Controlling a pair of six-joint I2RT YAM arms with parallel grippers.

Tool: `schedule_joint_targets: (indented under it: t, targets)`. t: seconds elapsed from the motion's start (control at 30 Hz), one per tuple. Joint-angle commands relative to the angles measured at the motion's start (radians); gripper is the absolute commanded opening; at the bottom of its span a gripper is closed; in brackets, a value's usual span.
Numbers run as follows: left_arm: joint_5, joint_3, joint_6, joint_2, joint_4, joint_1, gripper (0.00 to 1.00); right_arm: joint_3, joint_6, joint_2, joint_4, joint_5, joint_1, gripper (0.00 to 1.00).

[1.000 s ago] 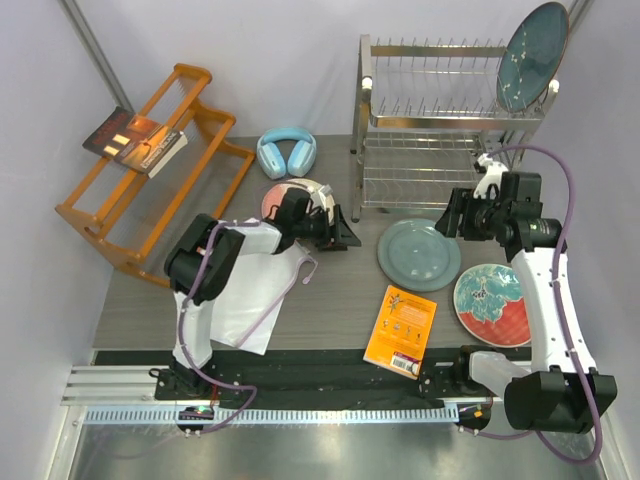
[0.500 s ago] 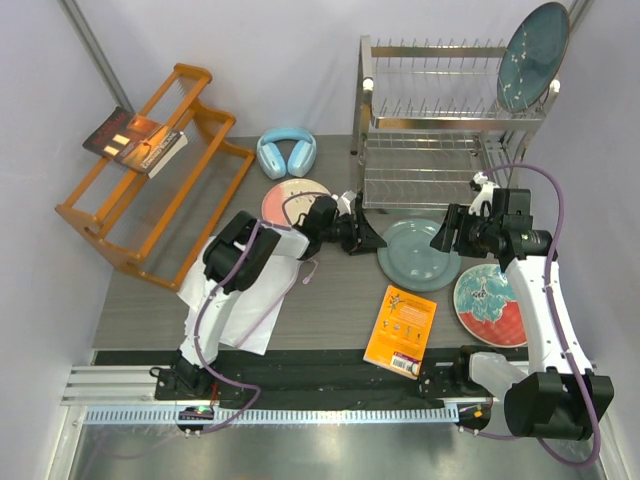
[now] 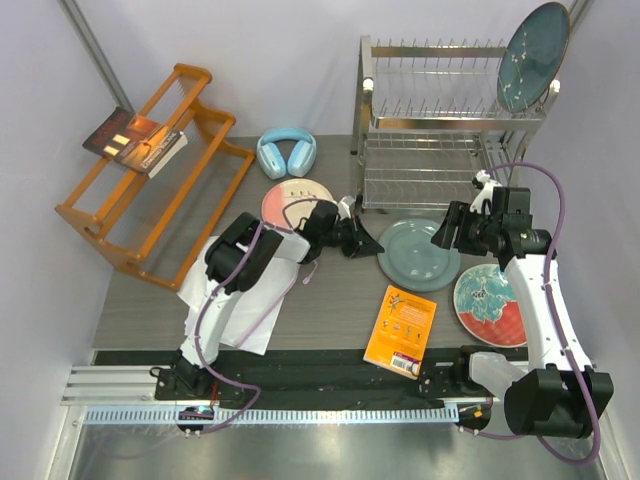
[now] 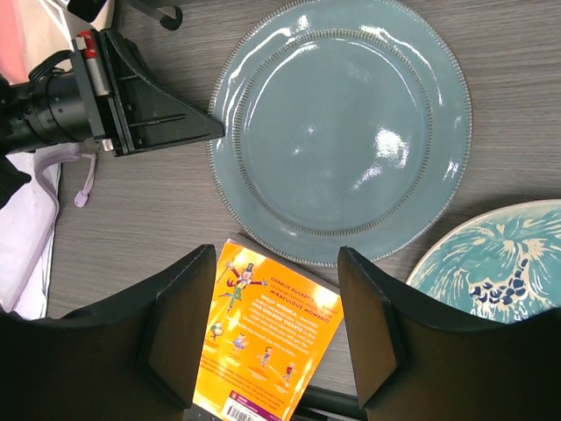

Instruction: Load the plates into the dish rack

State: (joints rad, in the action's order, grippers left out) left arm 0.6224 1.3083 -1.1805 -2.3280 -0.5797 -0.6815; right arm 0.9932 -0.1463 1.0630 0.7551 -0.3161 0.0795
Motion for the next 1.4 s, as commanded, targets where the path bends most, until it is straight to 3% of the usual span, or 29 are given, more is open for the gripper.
schedule_joint_targets:
  t: [0.0, 0.1, 0.37, 0.63, 1.13, 1.27, 1.37]
  targets:
    - [-0.047, -0.093, 0.021, 0.056, 0.02, -0.006, 0.0, -0.008, -0.001, 0.002, -0.034, 0.012, 0.0, 0.63]
    - [-0.017, -0.147, 0.038, 0.114, 0.021, 0.039, 0.0, -0.01, 0.016, 0.014, -0.036, -0.02, 0.0, 0.63]
    - [0.24, -0.199, 0.071, 0.144, 0.08, 0.181, 0.0, -0.007, 0.063, 0.149, -0.059, -0.138, 0.0, 0.64]
    - [0.25, -0.3, 0.157, 0.217, 0.15, 0.223, 0.0, -0.031, 0.134, 0.317, -0.161, -0.156, -0.001, 0.61]
    - [0.293, -0.258, 0.308, 0.164, 0.322, 0.224, 0.0, -0.119, 0.063, 0.603, -0.43, -0.248, -0.006, 0.62]
    - [0.3, -0.244, 0.315, 0.147, 0.322, 0.221, 0.0, -0.12, 0.044, 0.667, -0.497, -0.336, -0.006, 0.61]
    - [0.303, -0.23, 0.334, 0.133, 0.323, 0.214, 0.0, -0.126, 0.014, 0.733, -0.528, -0.496, -0.006, 0.58]
